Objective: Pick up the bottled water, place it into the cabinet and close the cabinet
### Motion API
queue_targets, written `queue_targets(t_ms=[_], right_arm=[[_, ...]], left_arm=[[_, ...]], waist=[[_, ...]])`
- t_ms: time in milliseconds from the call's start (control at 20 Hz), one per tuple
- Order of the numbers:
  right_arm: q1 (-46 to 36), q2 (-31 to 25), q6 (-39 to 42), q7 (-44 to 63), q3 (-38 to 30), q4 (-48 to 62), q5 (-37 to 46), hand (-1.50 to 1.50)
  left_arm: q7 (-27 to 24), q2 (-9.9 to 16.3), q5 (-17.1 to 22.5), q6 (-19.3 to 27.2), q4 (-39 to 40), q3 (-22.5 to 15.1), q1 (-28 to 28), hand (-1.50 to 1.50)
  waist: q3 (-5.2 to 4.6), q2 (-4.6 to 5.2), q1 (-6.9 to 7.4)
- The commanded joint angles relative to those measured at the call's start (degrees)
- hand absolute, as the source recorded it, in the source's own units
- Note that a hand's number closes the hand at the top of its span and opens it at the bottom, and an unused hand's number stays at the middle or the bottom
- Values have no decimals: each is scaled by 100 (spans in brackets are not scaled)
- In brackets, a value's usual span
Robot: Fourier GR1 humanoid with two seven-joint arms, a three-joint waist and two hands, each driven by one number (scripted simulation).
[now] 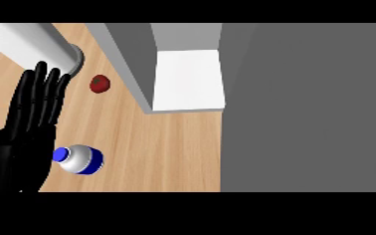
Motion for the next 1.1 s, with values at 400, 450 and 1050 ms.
queue_targets(t_ms=[400,450,1050], right_arm=[[1251,37,797,309,831,-671,-747,-150],[1404,125,668,595,1047,-1151,-688,-150],[3302,-166,965,778,1489,-3069,-785,-150]], left_arm=[[306,1370,3595,-2583,788,1055,398,-150],[359,1597,3945,-2776,897,1320,484,-150],[833,2580,4796,-3662,1552,2489,890,-150]], waist=[[38,125,225],[29,104,208],[41,126,179]])
